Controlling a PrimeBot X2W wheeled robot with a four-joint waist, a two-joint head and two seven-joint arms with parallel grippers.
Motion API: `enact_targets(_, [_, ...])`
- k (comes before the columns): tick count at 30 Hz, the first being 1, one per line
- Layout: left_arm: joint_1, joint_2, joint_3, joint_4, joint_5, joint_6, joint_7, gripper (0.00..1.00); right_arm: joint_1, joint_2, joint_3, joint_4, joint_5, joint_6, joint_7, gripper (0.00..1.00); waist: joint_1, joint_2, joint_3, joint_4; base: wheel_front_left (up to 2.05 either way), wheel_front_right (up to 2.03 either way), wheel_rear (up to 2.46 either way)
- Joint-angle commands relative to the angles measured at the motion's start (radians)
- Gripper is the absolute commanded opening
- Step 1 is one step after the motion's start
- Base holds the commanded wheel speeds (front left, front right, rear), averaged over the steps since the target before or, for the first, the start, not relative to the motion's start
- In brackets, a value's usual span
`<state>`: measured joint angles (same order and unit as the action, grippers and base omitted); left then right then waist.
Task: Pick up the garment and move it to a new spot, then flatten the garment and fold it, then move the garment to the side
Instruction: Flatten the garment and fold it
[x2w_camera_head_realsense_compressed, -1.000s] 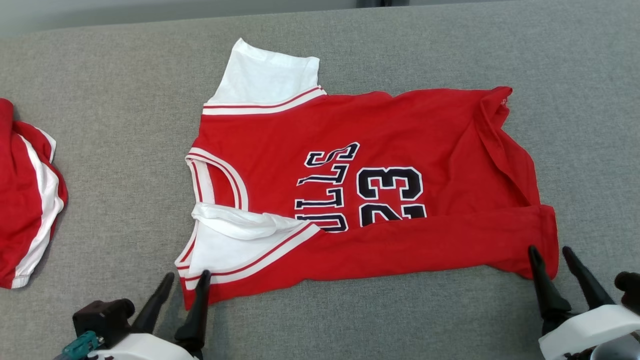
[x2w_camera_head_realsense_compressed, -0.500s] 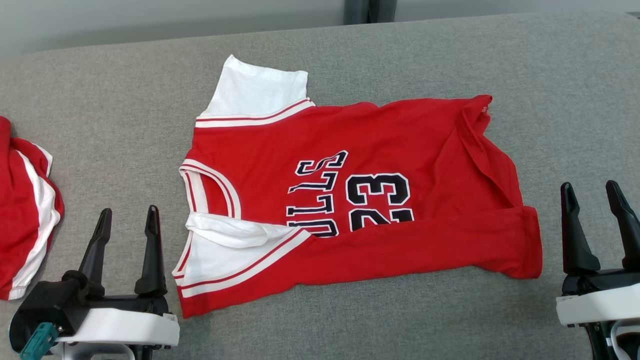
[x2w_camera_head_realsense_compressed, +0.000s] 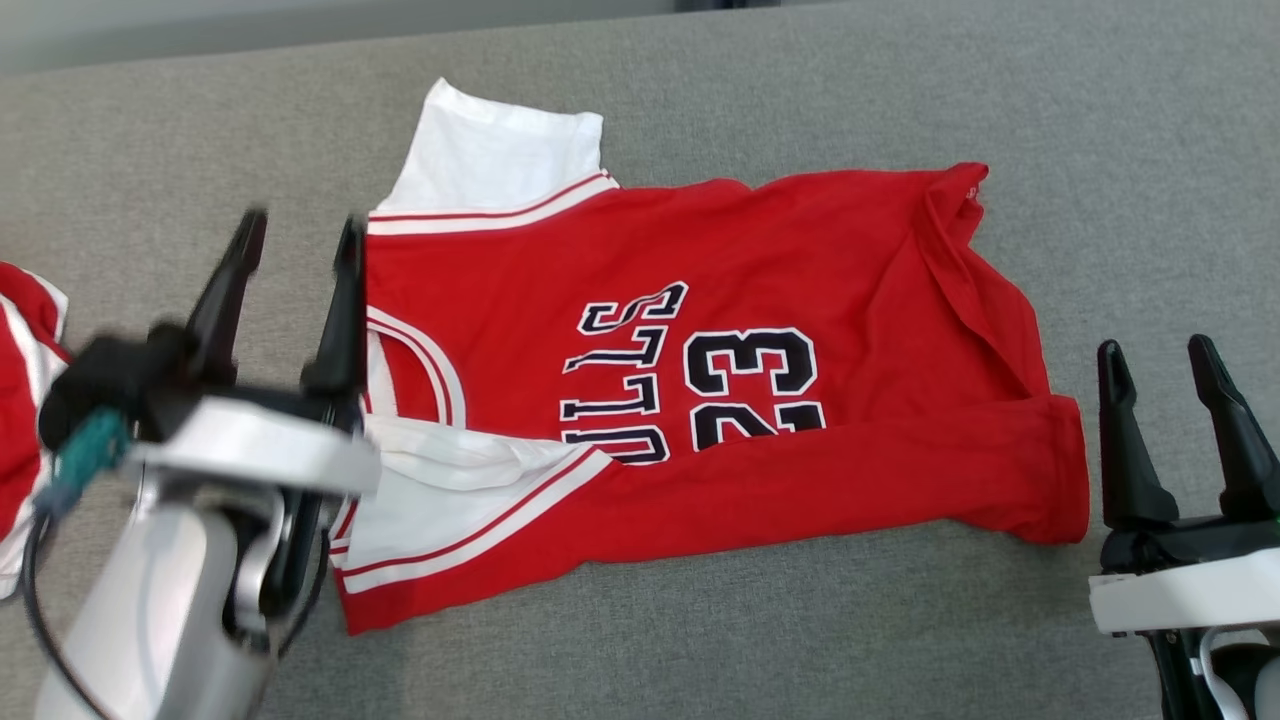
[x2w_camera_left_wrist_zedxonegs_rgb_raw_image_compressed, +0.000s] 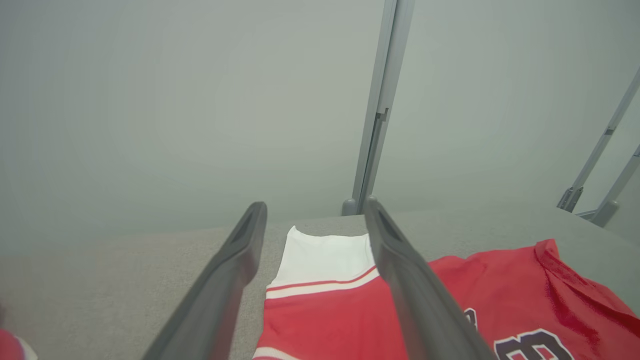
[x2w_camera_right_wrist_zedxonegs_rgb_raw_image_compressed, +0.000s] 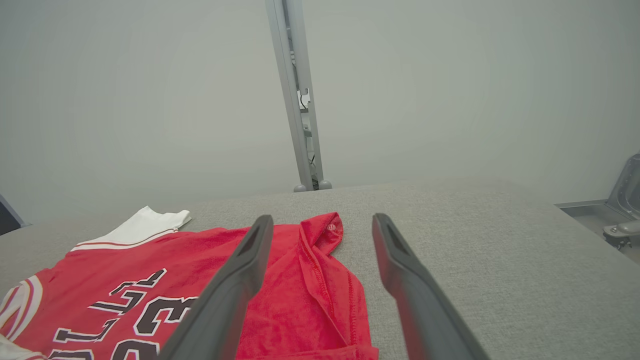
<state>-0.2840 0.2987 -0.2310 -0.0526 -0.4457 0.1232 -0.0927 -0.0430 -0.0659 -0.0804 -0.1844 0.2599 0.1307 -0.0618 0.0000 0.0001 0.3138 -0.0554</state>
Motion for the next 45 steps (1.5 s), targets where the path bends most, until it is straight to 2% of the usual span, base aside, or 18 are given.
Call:
enact_targets(1, [-0.112, -0.004, -0.015, 0.06, -0.008, -0.035, 0.012, 1.0, -0.019, 0.001, 0.009, 0.003, 0.008, 0.0, -0.007, 1.0, 0.0, -0.0001, 0.025, -0.014, 0.0, 0.0, 0.0])
enact_targets(2, [-0.112, -0.004, -0.015, 0.06, -0.008, -0.035, 0.012, 1.0, -0.019, 0.001, 0.009, 0.003, 0.008, 0.0, -0.007, 1.0, 0.0, -0.0001, 0.025, -0.014, 0.0, 0.0, 0.0])
enact_targets(3, [-0.17, -0.007, -0.024, 0.102, -0.008, -0.055, 0.021, 1.0, -0.025, 0.002, 0.014, 0.006, 0.01, 0.0, -0.008, 1.0, 0.0, -0.0001, 0.037, -0.02, 0.0, 0.0, 0.0])
enact_targets(10, [-0.522, -0.01, -0.062, 0.481, -0.036, -0.171, 0.121, 1.0, -0.08, 0.007, 0.079, 0.037, 0.023, 0.0, -0.025, 1.0, 0.0, -0.0001, 0.124, -0.103, 0.0, 0.0, 0.0])
enact_targets(15, [-0.693, 0.011, -0.079, 0.712, -0.051, -0.223, 0.162, 1.0, -0.116, 0.01, 0.126, 0.068, 0.041, 0.0, -0.048, 1.0, 0.0, -0.0001, 0.189, -0.161, 0.0, 0.0, 0.0])
enact_targets(19, [-0.781, 0.034, -0.099, 0.856, -0.064, -0.244, 0.189, 1.0, -0.14, 0.012, 0.158, 0.094, 0.055, 0.0, -0.069, 1.0, 0.0, -0.0001, 0.229, -0.2, 0.0, 0.0, 0.0])
enact_targets(25, [-0.853, 0.077, -0.135, 1.019, -0.084, -0.253, 0.203, 1.0, -0.164, 0.013, 0.184, 0.134, 0.072, 0.0, -0.098, 1.0, 0.0, -0.0001, 0.259, -0.238, 0.0, 0.0, 0.0])
enact_targets(27, [-0.858, 0.076, -0.15, 1.049, -0.098, -0.254, 0.213, 1.0, -0.175, 0.013, 0.183, 0.139, 0.074, 0.0, -0.101, 1.0, 0.0, -0.0001, 0.263, -0.241, 0.0, 0.0, 0.0])
enact_targets(28, [-0.861, 0.073, -0.16, 1.056, -0.102, -0.253, 0.209, 0.9, -0.18, 0.013, 0.18, 0.14, 0.076, 0.0, -0.101, 1.0, 0.0, -0.0001, 0.265, -0.241, 0.0, 0.0, 0.0])
enact_targets(29, [-0.86, 0.073, -0.169, 1.063, -0.11, -0.254, 0.205, 0.05, -0.186, 0.012, 0.174, 0.139, 0.077, 0.0, -0.101, 1.0, 0.0, -0.0001, 0.267, -0.24, 0.0, 0.0, 0.0])
enact_targets(30, [-0.859, 0.072, -0.179, 1.068, -0.115, -0.254, 0.204, 0.0, -0.197, 0.006, 0.169, 0.136, 0.073, 0.0, -0.103, 1.0, 0.0, -0.0001, 0.267, -0.239, 0.0, 0.0, 0.0])
enact_targets(32, [-0.859, 0.074, -0.192, 1.074, -0.118, -0.254, 0.203, 0.0, -0.208, 0.0, 0.165, 0.133, 0.07, 0.0, -0.1, 1.0, 0.0, -0.0001, 0.267, -0.238, 0.0, 0.0, 0.0])
enact_targets(38, [-0.894, 0.075, -0.232, 1.102, -0.123, -0.253, 0.09, 0.0, -0.357, -0.063, 0.15, 0.146, 0.103, 0.0, -0.063, 1.0, 0.0, -0.0001, 0.262, -0.217, 0.0, 0.0, 0.0])
enact_targets(45, [-0.928, 0.046, -0.262, 1.133, -0.132, -0.253, 0.028, 0.0, -0.558, -0.13, 0.287, 0.272, 0.149, 0.0, 0.033, 1.0, 0.0, -0.0001, 0.255, -0.181, 0.0, 0.0, 0.0])
